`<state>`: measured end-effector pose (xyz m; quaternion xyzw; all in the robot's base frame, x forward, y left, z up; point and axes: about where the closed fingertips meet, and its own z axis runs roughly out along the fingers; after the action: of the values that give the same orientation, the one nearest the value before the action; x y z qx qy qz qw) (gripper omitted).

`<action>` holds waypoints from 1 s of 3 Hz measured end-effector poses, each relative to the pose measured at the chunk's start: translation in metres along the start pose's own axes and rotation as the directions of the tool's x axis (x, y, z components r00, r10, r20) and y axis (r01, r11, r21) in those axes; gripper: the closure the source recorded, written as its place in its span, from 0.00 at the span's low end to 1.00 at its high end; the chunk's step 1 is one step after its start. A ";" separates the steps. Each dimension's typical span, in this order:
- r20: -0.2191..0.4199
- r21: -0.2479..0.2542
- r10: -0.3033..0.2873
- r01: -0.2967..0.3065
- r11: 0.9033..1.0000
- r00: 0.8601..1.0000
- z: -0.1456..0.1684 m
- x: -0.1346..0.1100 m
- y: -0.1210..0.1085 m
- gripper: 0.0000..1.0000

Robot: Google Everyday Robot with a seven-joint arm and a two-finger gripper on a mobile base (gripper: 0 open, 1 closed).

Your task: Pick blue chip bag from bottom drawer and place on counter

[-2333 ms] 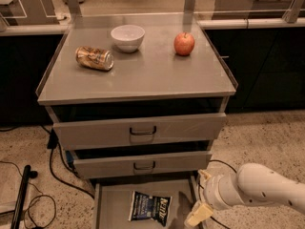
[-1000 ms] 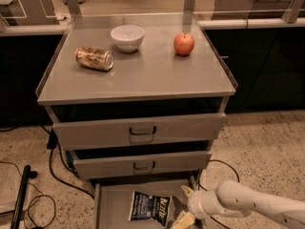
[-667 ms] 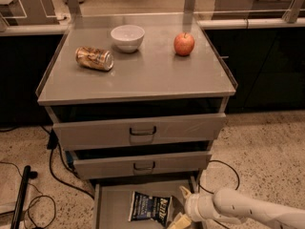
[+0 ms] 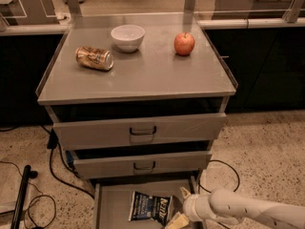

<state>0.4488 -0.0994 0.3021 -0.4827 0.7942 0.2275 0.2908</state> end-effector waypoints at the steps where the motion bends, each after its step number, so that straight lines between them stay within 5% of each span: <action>1: -0.014 -0.005 -0.018 0.018 1.000 1.000 0.015 0.001 0.000 0.00; 3: 0.017 -0.030 -0.005 0.005 1.000 1.000 0.072 0.021 -0.015 0.00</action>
Offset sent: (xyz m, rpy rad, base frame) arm 0.0338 0.0321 -0.0880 0.0048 0.0123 0.0388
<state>0.4717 -0.0728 0.2336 -0.4871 0.7870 0.2427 0.2906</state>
